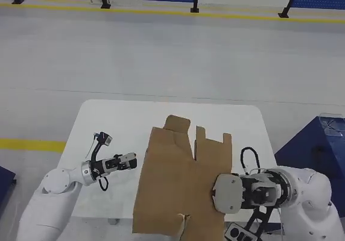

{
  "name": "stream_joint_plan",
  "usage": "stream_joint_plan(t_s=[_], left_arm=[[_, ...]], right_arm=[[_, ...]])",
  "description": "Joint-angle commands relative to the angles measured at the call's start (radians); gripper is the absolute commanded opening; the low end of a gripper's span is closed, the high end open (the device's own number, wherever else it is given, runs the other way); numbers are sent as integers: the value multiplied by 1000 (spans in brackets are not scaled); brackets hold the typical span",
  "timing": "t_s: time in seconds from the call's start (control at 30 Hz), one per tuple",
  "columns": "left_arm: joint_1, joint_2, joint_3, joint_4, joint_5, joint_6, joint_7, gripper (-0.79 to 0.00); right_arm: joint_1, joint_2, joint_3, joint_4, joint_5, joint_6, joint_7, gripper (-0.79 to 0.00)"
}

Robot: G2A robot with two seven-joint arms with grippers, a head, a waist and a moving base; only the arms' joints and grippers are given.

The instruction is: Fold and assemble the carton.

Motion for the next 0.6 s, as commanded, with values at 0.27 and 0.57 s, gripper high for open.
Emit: stream_joint_plan(t_s=[0.27,0.57], left_arm=[[0,0,0,0,0,0,0,0],[0,0,0,0,0,0,0,0]], right_arm=[[17,-1,-32,37,281,-99,83,-785],[10,-13,-140,78,1295,-719,417,-785]])
